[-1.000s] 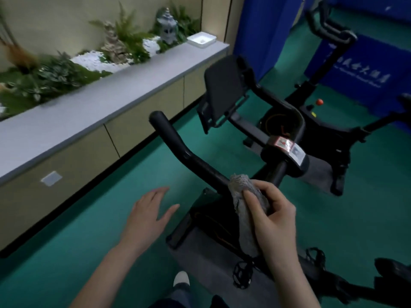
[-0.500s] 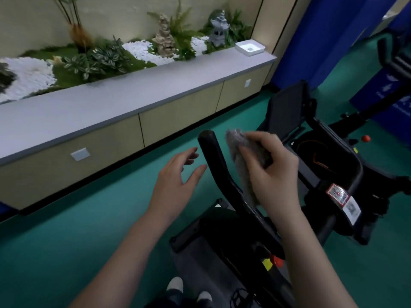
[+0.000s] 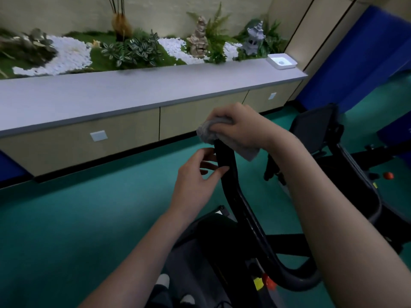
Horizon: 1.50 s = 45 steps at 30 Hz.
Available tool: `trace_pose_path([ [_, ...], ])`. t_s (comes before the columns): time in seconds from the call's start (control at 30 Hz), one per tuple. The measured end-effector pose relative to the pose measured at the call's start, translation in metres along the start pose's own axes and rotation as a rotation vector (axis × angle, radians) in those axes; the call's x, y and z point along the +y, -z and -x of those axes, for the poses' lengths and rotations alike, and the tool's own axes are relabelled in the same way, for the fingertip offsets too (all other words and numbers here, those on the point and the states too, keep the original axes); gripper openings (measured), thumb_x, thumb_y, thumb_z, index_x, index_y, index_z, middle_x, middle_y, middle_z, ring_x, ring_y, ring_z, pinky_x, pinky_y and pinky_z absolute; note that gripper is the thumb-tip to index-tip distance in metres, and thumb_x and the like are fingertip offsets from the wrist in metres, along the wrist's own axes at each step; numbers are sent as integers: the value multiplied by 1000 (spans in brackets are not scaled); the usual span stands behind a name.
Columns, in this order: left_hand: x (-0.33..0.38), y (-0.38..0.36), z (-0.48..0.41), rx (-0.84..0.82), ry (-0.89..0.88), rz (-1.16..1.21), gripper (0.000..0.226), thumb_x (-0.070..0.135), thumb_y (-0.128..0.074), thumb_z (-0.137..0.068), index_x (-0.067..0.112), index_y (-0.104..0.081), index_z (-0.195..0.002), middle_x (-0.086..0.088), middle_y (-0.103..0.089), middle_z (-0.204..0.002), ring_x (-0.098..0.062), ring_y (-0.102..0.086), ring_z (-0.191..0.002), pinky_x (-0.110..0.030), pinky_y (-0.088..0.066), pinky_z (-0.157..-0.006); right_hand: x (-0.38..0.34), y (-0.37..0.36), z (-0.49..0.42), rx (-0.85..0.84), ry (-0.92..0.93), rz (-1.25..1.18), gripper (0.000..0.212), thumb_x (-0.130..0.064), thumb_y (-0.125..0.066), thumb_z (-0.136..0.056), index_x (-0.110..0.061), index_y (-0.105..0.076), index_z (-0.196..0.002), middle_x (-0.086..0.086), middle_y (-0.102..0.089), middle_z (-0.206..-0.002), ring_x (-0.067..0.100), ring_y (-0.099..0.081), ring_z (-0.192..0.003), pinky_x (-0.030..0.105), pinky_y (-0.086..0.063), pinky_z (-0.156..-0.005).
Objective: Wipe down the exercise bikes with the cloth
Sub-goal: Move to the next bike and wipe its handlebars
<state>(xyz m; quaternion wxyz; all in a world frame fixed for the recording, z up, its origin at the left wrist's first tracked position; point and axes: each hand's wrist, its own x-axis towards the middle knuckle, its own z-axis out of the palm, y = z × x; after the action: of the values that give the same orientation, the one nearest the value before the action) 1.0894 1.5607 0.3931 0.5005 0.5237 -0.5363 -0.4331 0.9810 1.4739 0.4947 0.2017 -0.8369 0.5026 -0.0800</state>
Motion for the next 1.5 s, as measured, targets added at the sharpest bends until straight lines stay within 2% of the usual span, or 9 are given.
trace_pose_path([
  [0.13, -3, -2, 0, 20, 20, 40, 36, 13, -74, -79, 39, -56, -97, 20, -65, -90, -7, -63, -77, -36, -54, -81, 14, -10, -4, 42, -233, -342, 14, -19, -57, -91, -7, -64, -91, 6, -65, -83, 17, -59, -80, 33, -47, -75],
  [0.23, -6, -4, -2, 23, 44, 65, 34, 10, -74, -79, 29, -59, -103, 17, -65, -91, -6, -63, -76, -35, -54, -81, 22, -31, 4, 225, -394, -552, 9, -20, -55, -92, -15, -60, -87, 1, -60, -79, 18, -57, -77, 30, -44, -68],
  [0.4, -7, -4, -4, 16, 43, 106, 33, 7, -74, -78, 21, -60, -104, 12, -66, -90, -5, -61, -74, -27, -52, -76, 17, -51, 15, 440, -520, -749, 28, -22, -50, -90, 6, -55, -89, 9, -56, -77, 20, -53, -73, 34, -44, -67],
  [0.47, -7, -4, -5, 17, 43, 119, 33, 5, -74, -77, 21, -60, -102, 9, -66, -90, -5, -60, -72, -27, -52, -74, 17, -58, 25, 457, -561, -801, 20, -16, -47, -95, -4, -60, -85, 8, -61, -80, 19, -59, -77, 35, -50, -70],
  [0.63, -7, -4, -4, 6, 54, 187, 32, 3, -73, -78, 23, -59, -100, 5, -67, -90, -6, -60, -71, -20, -50, -69, 15, -80, 48, 548, -587, -673, 18, -19, -44, -97, -9, -59, -93, 13, -64, -89, 25, -62, -86, 46, -50, -81],
  [0.83, -7, -3, -6, -16, 79, 262, 34, 0, -73, -77, 19, -59, -101, 5, -66, -90, -6, -60, -70, -18, -50, -69, 0, -88, 84, 694, -480, -474, 12, -12, -50, -95, -13, -62, -98, -14, -60, -74, -4, -56, -68, 7, -37, -57],
  [1.07, -6, -1, -5, -35, 75, 266, 34, 3, -73, -77, 25, -59, -100, 5, -66, -92, -4, -61, -71, -17, -50, -68, -7, -93, 87, 832, -432, -449, 16, -7, -57, -92, -10, -70, -100, -16, -63, -73, -14, -58, -67, 0, -37, -60],
  [1.33, -7, -1, -6, -36, 91, 297, 35, 0, -73, -77, 17, -60, -104, 3, -67, -92, -5, -62, -73, -18, -51, -71, 5, -96, 98, 658, -501, -442, 20, -9, -51, -95, -12, -68, -106, -15, -64, -76, -11, -59, -70, 1, -39, -58],
  [1.5, -7, 1, -5, -63, 91, 339, 35, -4, -70, -78, 16, -59, -105, 3, -66, -93, -2, -62, -75, -14, -50, -71, -1, -87, 72, 725, -541, -462, 21, -5, -47, -95, -8, -66, -103, -6, -61, -77, -7, -53, -67, 0, -36, -56],
])
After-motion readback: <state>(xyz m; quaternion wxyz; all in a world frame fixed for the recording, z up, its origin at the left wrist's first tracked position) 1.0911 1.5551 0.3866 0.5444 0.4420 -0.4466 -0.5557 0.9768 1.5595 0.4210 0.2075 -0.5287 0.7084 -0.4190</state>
